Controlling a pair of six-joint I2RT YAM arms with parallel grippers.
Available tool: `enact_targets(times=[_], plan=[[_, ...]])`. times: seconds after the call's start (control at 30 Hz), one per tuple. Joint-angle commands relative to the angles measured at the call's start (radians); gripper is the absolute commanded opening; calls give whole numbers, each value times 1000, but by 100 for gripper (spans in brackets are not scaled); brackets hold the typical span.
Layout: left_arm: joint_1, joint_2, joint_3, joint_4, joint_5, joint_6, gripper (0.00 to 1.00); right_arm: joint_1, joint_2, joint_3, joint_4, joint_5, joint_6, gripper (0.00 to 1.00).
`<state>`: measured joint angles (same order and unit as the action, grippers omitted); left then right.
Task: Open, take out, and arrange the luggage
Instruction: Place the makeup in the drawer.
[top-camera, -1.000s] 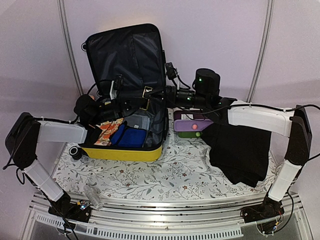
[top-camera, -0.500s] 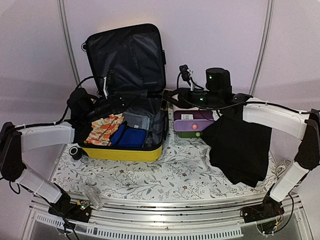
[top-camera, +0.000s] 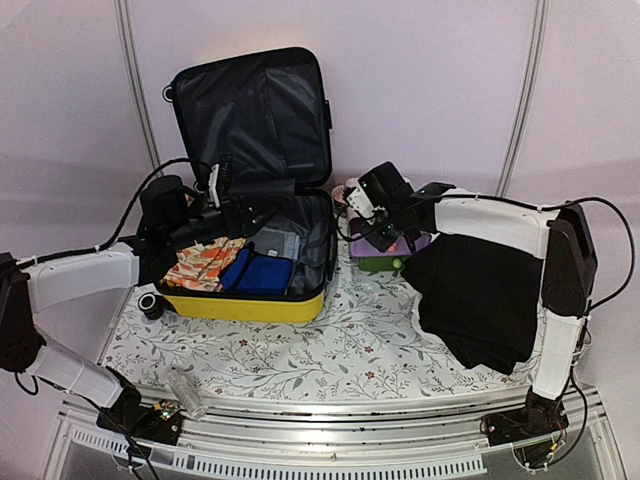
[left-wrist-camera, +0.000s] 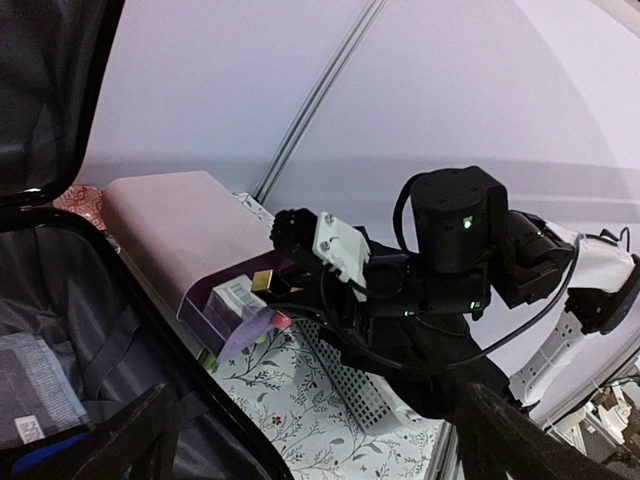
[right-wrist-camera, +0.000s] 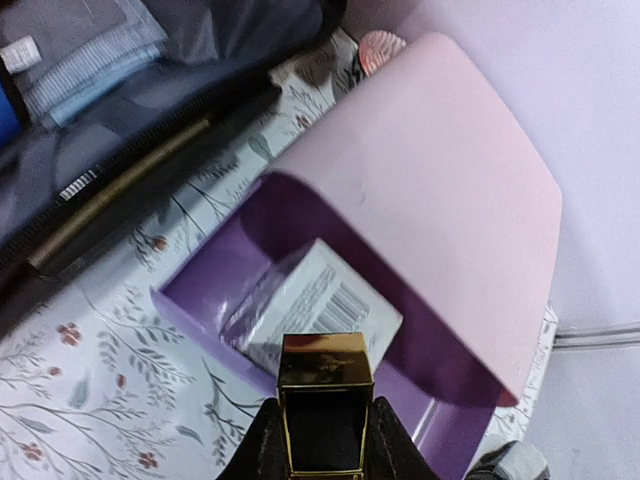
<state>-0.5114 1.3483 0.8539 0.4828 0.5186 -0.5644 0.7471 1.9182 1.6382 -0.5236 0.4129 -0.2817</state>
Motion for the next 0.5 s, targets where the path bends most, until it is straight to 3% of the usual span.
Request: enact_targets(times=[0.0,0.3,0.47], plan=[[8,-31,23,-49,-14,37,98,-28,41,31,-97,212,-107,20],[8,-75,10,-85,-38,68,98,-31,-38,45,-46,111,-106,20],[8,-66,12,-73,-27,60,98,-42,-51,72,-19,133,-104,20]])
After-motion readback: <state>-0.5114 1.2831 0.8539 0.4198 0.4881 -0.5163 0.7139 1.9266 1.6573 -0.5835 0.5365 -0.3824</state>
